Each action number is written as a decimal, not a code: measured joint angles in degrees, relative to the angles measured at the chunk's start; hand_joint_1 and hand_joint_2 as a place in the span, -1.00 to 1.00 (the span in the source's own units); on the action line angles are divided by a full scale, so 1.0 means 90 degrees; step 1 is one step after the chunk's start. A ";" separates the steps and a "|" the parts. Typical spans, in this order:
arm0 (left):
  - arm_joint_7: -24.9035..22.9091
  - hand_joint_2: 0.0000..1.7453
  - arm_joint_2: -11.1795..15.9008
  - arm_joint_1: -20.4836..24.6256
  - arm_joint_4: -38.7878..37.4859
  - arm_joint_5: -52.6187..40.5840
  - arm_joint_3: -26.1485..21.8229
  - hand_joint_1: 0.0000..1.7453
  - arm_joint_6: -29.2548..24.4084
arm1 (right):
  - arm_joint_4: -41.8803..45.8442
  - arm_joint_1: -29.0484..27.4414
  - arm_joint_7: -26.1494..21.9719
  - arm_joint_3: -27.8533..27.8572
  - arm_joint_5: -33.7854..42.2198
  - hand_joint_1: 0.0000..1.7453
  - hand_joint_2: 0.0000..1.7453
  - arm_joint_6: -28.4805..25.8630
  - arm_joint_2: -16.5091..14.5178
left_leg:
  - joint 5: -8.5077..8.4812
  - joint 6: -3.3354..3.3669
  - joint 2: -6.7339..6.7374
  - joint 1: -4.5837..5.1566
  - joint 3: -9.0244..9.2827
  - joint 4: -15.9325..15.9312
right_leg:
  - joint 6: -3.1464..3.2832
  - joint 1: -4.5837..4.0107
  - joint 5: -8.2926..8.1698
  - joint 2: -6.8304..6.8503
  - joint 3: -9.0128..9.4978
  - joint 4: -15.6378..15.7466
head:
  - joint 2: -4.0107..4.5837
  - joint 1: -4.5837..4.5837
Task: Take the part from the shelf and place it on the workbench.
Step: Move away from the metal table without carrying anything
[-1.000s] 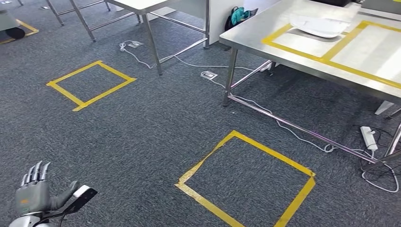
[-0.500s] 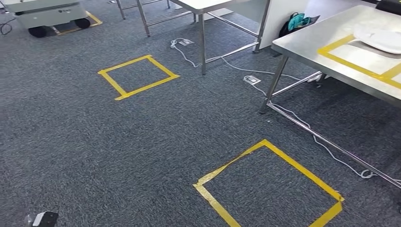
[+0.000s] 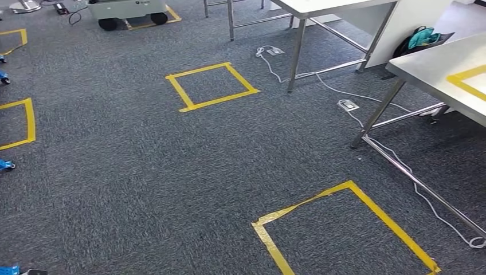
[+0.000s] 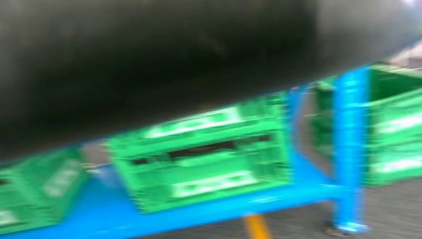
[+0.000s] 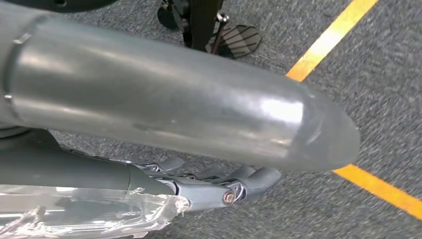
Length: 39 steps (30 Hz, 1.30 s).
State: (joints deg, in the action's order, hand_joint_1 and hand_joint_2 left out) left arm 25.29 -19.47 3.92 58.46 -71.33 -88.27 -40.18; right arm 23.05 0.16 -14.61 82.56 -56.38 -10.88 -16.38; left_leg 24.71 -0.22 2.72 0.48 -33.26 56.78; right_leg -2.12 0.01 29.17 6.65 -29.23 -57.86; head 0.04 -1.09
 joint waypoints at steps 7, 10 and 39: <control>-0.0558 -1.00 -0.0042 -0.0097 0.0202 -0.0328 -0.0072 -1.00 -0.0012 | 0.0069 -0.0010 -0.0017 0.0086 -0.0133 -1.00 -1.00 -0.0004 -0.0112 | -0.0039 0.0157 -0.0542 -0.0056 0.0036 -0.0049 | -0.0110 0.0026 0.0784 -0.0723 -0.0870 -0.1807 | 0.0000 0.0086; -0.0679 -1.00 -0.0075 -0.0127 0.0201 -0.0380 -0.0106 -1.00 -0.0010 | 0.0091 -0.0003 -0.0020 0.0109 -0.0166 -1.00 -1.00 -0.0001 -0.0135 | -0.0032 0.0129 -0.0817 -0.0066 0.0063 -0.0040 | -0.0102 0.0056 0.0143 -0.0878 -0.0614 -0.1000 | 0.0000 0.0087; -0.0532 -1.00 -0.0165 -0.0189 -0.0738 0.0326 -0.0140 -1.00 -0.0012 | 0.0108 0.0112 -0.0133 0.0301 -0.0486 -1.00 -1.00 -0.0018 -0.0220 | 0.0042 0.0170 -0.0626 -0.0036 0.0111 -0.0029 | -0.0119 0.0020 0.0621 -0.0739 -0.0948 -0.1770 | 0.0000 0.0095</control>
State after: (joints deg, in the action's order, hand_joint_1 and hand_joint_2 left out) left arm 20.50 -20.95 2.22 51.82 -68.39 -89.53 -40.28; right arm 24.02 1.16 -15.80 85.26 -60.76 -11.04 -18.36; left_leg 25.10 1.30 -2.91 0.16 -32.26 56.52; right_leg -3.19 0.18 34.76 0.01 -37.76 -73.79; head 0.04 -0.23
